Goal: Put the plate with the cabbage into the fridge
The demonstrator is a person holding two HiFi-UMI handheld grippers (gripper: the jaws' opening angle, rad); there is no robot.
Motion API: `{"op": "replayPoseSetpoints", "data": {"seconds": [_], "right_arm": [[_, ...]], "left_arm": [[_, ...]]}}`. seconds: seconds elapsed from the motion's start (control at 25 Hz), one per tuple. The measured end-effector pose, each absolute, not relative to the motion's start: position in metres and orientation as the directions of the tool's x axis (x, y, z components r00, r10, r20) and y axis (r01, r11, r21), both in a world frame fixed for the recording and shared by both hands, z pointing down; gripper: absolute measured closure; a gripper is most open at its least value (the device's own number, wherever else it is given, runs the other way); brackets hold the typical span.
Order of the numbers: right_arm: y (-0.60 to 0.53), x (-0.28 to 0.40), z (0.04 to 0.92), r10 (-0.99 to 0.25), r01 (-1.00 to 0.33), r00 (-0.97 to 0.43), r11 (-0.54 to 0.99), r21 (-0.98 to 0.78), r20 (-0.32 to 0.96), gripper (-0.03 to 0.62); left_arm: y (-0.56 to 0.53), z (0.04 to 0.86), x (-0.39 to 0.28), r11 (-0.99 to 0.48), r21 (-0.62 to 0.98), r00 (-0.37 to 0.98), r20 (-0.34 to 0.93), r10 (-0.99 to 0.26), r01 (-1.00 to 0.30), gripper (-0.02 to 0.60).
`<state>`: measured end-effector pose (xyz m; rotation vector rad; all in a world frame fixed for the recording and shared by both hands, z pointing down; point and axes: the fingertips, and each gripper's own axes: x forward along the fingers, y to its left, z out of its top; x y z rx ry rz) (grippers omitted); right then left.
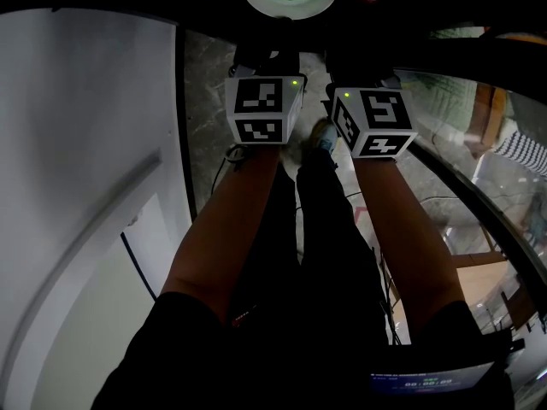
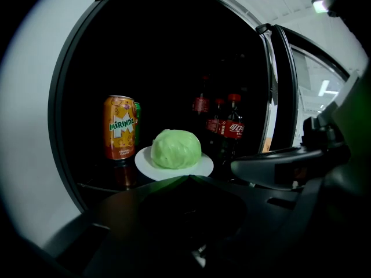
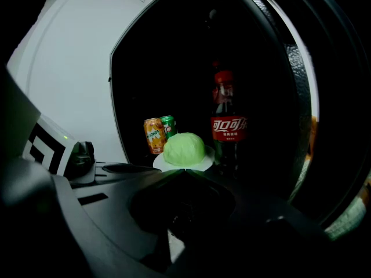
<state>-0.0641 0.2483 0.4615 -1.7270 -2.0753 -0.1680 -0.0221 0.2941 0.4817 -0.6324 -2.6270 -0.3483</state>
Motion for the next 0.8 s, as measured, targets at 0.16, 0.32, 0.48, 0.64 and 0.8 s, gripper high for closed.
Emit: {"op": "replayPoseSetpoints", "data": {"seconds": [0.16, 0.32, 0.48, 0.64, 0.8], "right_arm": [[0.2477, -0.0655, 0.4641, 0.908, 0.958, -0.130, 0.218, -0.185, 0.398, 0.588], [0.2493, -0.0647, 0.4637, 0.909, 0.958, -0.129, 0.218, -0.188, 0.397, 0.589], [0.2482, -0.0624, 0.4665, 0.908, 0.958, -0.128, 0.218, -0.188, 0.398, 0.588], [0.2473, -0.0617, 0.4677, 0.908, 0.958, -0.131, 0.219, -0.186, 0.398, 0.588], [0.2487, -0.0635, 0.4661, 0.910, 0.958, -0.135, 0.221, -0.182, 0.391, 0.589]], "left_arm": [[0.2988, 0.4843, -0.0267, 0.859, 0.149, -0.808, 0.448, 0.383, 0.489, 0.578], [0.3035, 0.4824, -0.0294, 0.860, 0.145, -0.808, 0.446, 0.385, 0.489, 0.578], [0.3044, 0.4840, -0.0301, 0.865, 0.140, -0.811, 0.446, 0.378, 0.481, 0.578], [0.3050, 0.4846, -0.0311, 0.869, 0.137, -0.813, 0.445, 0.375, 0.475, 0.578], [0.3053, 0.4808, -0.0302, 0.870, 0.144, -0.822, 0.427, 0.376, 0.472, 0.578]]}}
